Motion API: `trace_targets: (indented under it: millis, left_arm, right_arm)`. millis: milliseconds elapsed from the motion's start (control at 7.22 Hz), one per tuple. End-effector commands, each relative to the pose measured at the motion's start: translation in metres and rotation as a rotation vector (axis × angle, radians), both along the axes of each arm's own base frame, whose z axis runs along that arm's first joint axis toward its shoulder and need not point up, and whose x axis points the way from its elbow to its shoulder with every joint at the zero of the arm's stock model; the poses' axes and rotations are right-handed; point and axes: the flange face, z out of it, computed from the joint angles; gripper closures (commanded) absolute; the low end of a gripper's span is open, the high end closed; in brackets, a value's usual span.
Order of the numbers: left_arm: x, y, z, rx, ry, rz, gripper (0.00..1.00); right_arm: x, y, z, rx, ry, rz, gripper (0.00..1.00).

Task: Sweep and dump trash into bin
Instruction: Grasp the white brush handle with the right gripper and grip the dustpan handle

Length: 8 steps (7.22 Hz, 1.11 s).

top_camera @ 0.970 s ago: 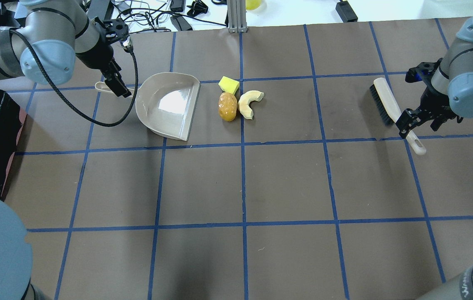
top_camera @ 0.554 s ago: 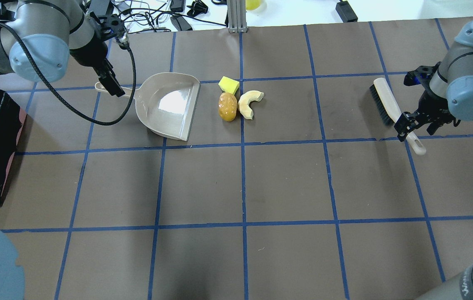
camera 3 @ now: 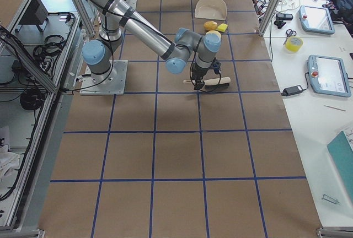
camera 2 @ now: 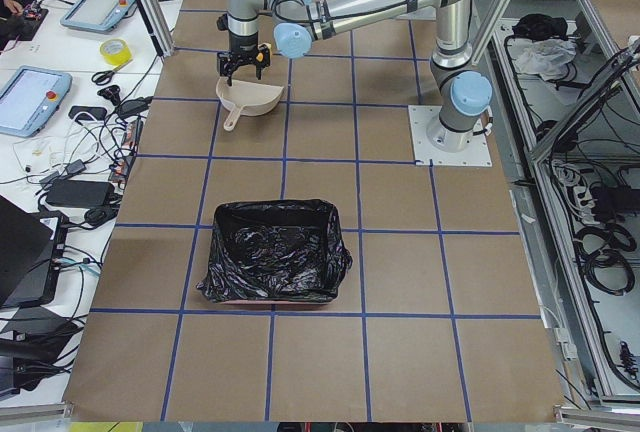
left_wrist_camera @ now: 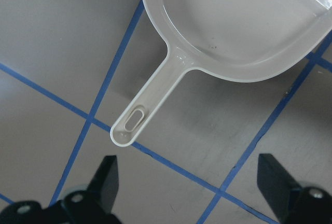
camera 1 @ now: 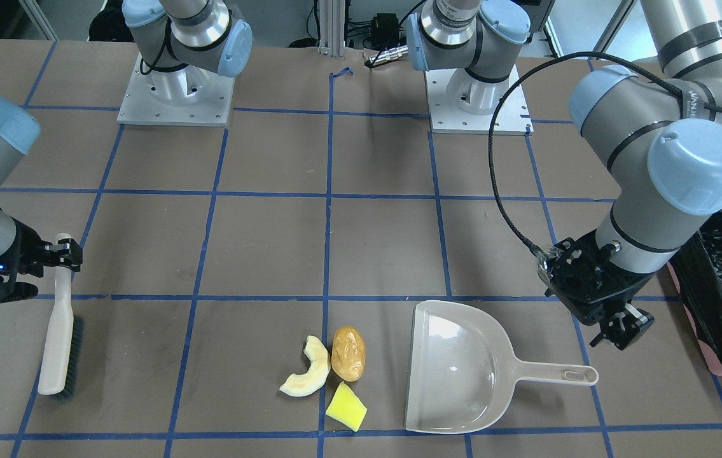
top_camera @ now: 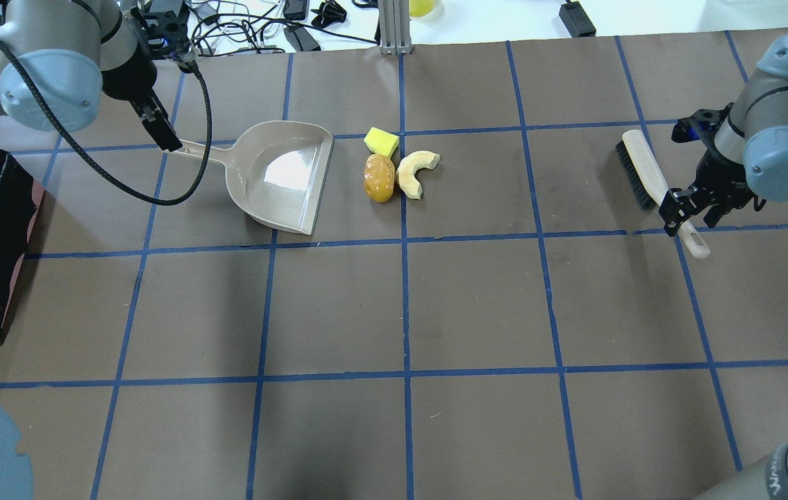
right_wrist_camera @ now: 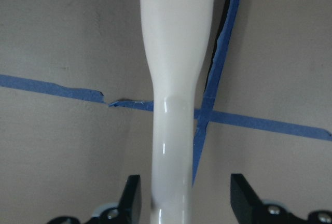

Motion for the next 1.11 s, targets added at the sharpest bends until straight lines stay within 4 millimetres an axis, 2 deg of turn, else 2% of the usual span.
trace_targets:
  millis: [0,277,416,554,693,831,970]
  left_arm:
    - [0.017,-0.007,-0.026,0.051,0.016,-0.282,0.06]
    - [0.021,-0.021,-0.045,0.081,0.002,-0.406,0.06]
    - [0.019,-0.029,-0.055,0.090,0.000,-0.447,0.06]
    - [0.021,-0.042,-0.044,0.067,-0.016,-0.454,0.05]
    - [0.021,-0.053,-0.057,0.084,-0.014,-0.480,0.05]
    - [0.020,-0.056,-0.071,0.102,-0.006,-0.482,0.04]
    - [0.019,-0.053,-0.082,0.127,-0.006,-0.468,0.00]
  right_arm:
    - [0.002,0.000,-0.001,0.005,-0.001,0.006,0.46]
    - [0.001,0.000,0.000,0.001,-0.001,0.006,0.72]
    - [0.002,-0.002,0.003,-0.004,0.004,0.022,1.00]
    - [0.002,-0.002,0.005,-0.008,0.005,0.019,1.00]
    - [0.003,-0.003,0.008,-0.014,0.005,0.009,1.00]
    - [0.004,-0.004,0.013,-0.025,0.008,0.009,1.00]
    - [0.012,-0.010,0.028,-0.068,-0.025,-0.042,1.00]
